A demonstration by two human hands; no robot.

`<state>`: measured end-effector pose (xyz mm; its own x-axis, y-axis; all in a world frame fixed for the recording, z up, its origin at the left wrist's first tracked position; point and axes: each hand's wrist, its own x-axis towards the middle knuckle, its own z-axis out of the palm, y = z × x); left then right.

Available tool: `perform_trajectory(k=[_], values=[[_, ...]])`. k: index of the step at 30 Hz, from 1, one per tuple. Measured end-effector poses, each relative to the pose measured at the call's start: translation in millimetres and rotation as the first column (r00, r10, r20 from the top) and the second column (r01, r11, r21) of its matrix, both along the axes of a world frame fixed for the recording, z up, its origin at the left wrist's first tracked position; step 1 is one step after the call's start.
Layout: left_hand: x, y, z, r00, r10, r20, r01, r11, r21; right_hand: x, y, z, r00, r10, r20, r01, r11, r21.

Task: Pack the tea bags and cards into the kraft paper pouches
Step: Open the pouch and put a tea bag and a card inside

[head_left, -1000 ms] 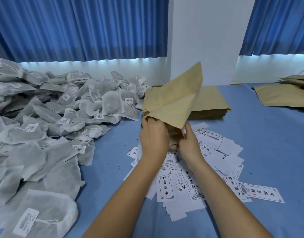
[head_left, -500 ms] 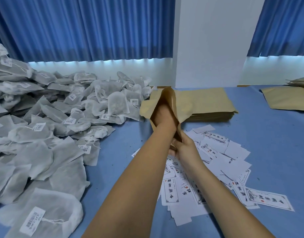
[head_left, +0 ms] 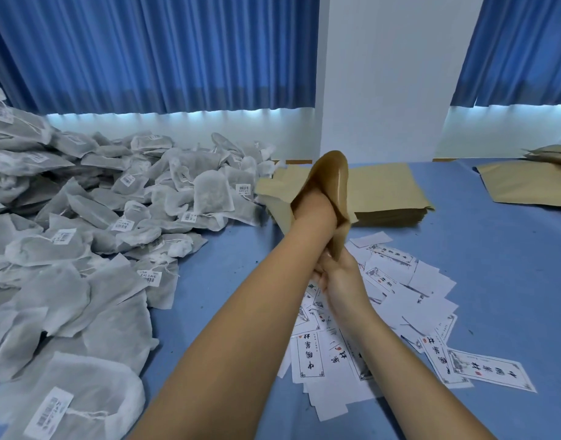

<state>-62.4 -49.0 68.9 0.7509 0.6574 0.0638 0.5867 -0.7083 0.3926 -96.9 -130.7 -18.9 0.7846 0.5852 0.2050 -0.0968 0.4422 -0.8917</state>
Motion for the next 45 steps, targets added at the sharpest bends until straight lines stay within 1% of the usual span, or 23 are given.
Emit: perform_trajectory(k=[2,4,6,9,11,13,16,19,21,22,24,26,28,30,31,32,33,34,35,36,37,39,45], values=[[-2,0,0,0.985,-0.043,-0.168,0.059,0.994,0.095,7,-2,2,0.999,-0.030,-0.043,0.032,0.998,0.050],[-2,2,1,0.953,-0.133,-0.272,0.157,0.985,0.070,13,-4,2,0.998,-0.058,-0.026,0.059,0.998,0.039],[-4,2,6,0.943,-0.234,-0.235,0.231,0.972,-0.042,13,-3,0,0.996,-0.089,0.004,0.090,0.996,-0.031],[-13,-4,10,0.904,-0.380,-0.195,0.347,0.919,-0.185,15,1,-4,0.981,-0.184,0.068,0.195,0.958,-0.211],[-18,-8,9,0.903,-0.379,-0.201,0.341,0.919,-0.197,22,1,-6,0.952,-0.266,0.151,0.303,0.879,-0.367],[-17,-12,6,0.904,-0.351,-0.243,0.315,0.933,-0.175,23,1,-8,0.944,-0.292,0.154,0.330,0.842,-0.426],[-22,-10,7,0.940,-0.257,-0.223,0.247,0.966,-0.072,11,-1,-6,0.954,-0.254,0.160,0.298,0.867,-0.400],[-37,4,6,0.965,-0.107,-0.239,0.135,0.986,0.103,2,-3,-7,0.951,-0.128,0.281,0.236,0.889,-0.393],[-45,3,7,0.943,-0.156,-0.293,0.173,0.984,0.034,5,-1,-4,0.958,-0.155,0.241,0.241,0.890,-0.386],[-47,-1,8,0.940,-0.198,-0.277,0.203,0.979,-0.012,9,1,-2,0.960,-0.211,0.184,0.268,0.884,-0.383],[-54,-15,9,0.953,-0.257,-0.160,0.252,0.967,-0.046,18,2,1,0.956,-0.283,0.072,0.289,0.877,-0.385],[-65,-26,0,0.951,-0.307,0.033,0.308,0.951,-0.030,25,1,-2,0.962,-0.274,-0.015,0.253,0.906,-0.338],[-84,-28,-7,0.932,-0.316,0.177,0.350,0.911,-0.216,28,-1,-6,0.964,-0.256,-0.067,0.222,0.921,-0.319],[-103,-12,-9,0.928,-0.228,0.296,0.356,0.779,-0.516,32,-2,-7,0.961,-0.262,-0.089,0.220,0.919,-0.327],[-105,2,-13,0.942,-0.108,0.318,0.287,0.749,-0.597,34,-1,-6,0.956,-0.277,-0.101,0.231,0.916,-0.327],[-106,20,-17,0.948,0.046,0.315,0.162,0.782,-0.602,35,0,-5,0.950,-0.291,-0.118,0.240,0.915,-0.325],[-104,43,-26,0.943,0.203,0.265,-0.059,0.883,-0.466,35,1,-5,0.944,-0.298,-0.142,0.242,0.918,-0.314],[-105,65,-37,0.915,0.360,0.182,-0.320,0.923,-0.216,35,1,-5,0.940,-0.301,-0.160,0.241,0.920,-0.310],[-110,83,-50,0.870,0.489,0.061,-0.491,0.871,0.018,34,1,-6,0.939,-0.300,-0.167,0.238,0.919,-0.313],[-115,96,-61,0.821,0.570,-0.036,-0.562,0.817,0.127,33,2,-7,0.940,-0.298,-0.165,0.236,0.919,-0.315],[-119,107,-74,0.785,0.613,-0.092,-0.600,0.788,0.139,33,3,-8,0.941,-0.294,-0.165,0.234,0.922,-0.308],[-119,121,-99,0.760,0.638,-0.126,-0.629,0.770,0.104,35,4,-8,0.939,-0.304,-0.159,0.245,0.918,-0.312],[-116,144,-111,0.724,0.689,-0.025,-0.665,0.707,0.240,38,6,-11,0.931,-0.337,-0.141,0.259,0.880,-0.399]])
